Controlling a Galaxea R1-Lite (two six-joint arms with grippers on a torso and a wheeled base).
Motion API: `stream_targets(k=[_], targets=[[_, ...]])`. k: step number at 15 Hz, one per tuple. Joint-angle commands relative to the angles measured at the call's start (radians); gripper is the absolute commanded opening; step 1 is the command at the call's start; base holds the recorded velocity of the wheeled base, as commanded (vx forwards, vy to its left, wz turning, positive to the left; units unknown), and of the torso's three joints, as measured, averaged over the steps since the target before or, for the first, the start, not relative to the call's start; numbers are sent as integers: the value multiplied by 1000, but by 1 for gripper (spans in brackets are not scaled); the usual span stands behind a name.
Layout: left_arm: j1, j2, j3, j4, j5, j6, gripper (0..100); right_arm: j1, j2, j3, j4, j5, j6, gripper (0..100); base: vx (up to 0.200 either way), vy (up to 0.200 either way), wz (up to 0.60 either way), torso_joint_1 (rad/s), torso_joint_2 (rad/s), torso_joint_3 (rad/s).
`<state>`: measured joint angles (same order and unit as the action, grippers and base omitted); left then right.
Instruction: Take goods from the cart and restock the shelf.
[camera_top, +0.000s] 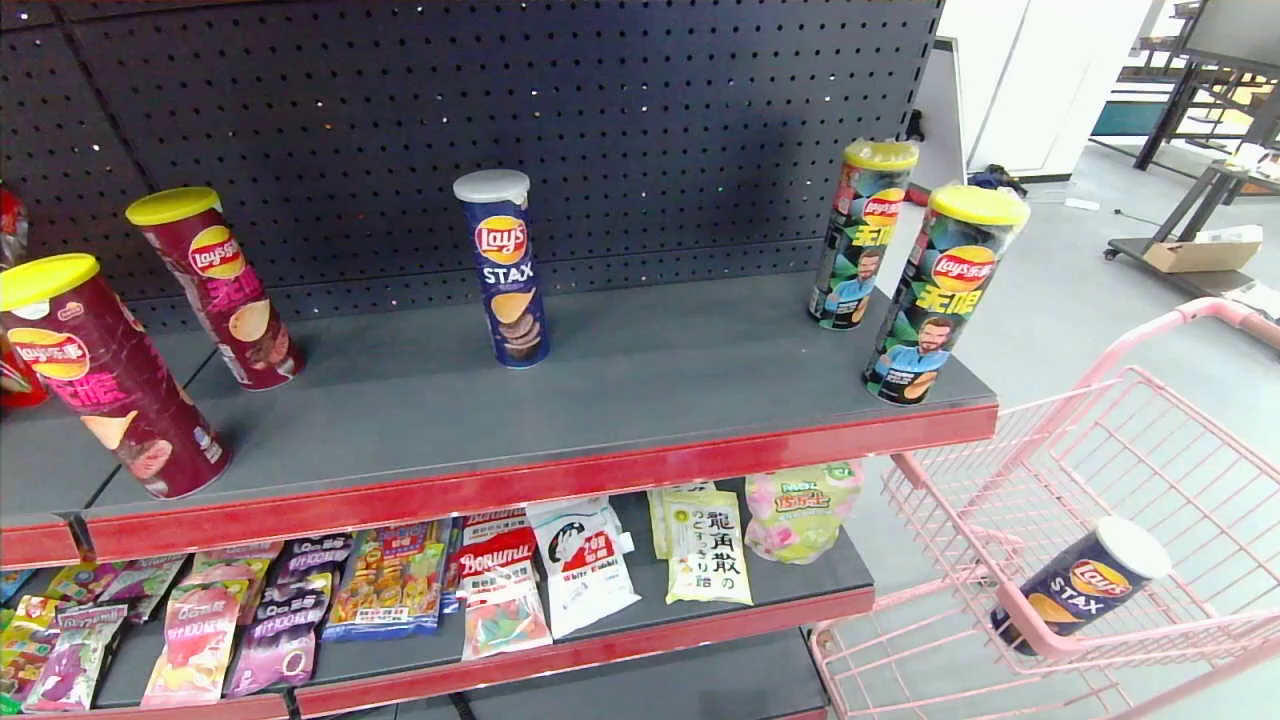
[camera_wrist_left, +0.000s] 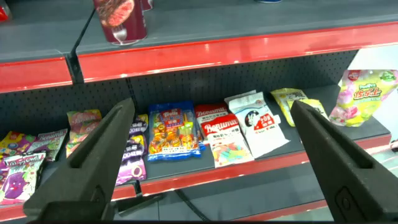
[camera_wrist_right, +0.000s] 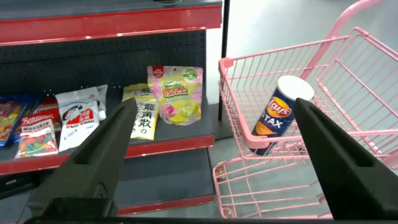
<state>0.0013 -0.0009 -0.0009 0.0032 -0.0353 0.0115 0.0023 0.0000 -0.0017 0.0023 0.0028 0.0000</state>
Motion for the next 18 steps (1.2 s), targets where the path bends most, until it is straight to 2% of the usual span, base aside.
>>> stream_targets(k=[1,8,15,18], targets=[[0,1,-1,0,0,1,100,1,0,0,-1,0,0,100,0,0,0,0,0,0],[0,1,-1,0,0,-1,100,1,2,0,1,0,2,100,0,0,0,0,0,0],[0,1,1,0,0,-1,100,1,0,0,1,0,2,100,0,0,-600,2,3,1],[0,1,-1,0,0,-1,100,1,0,0,1,0,2,100,0,0,0,0,0,0]])
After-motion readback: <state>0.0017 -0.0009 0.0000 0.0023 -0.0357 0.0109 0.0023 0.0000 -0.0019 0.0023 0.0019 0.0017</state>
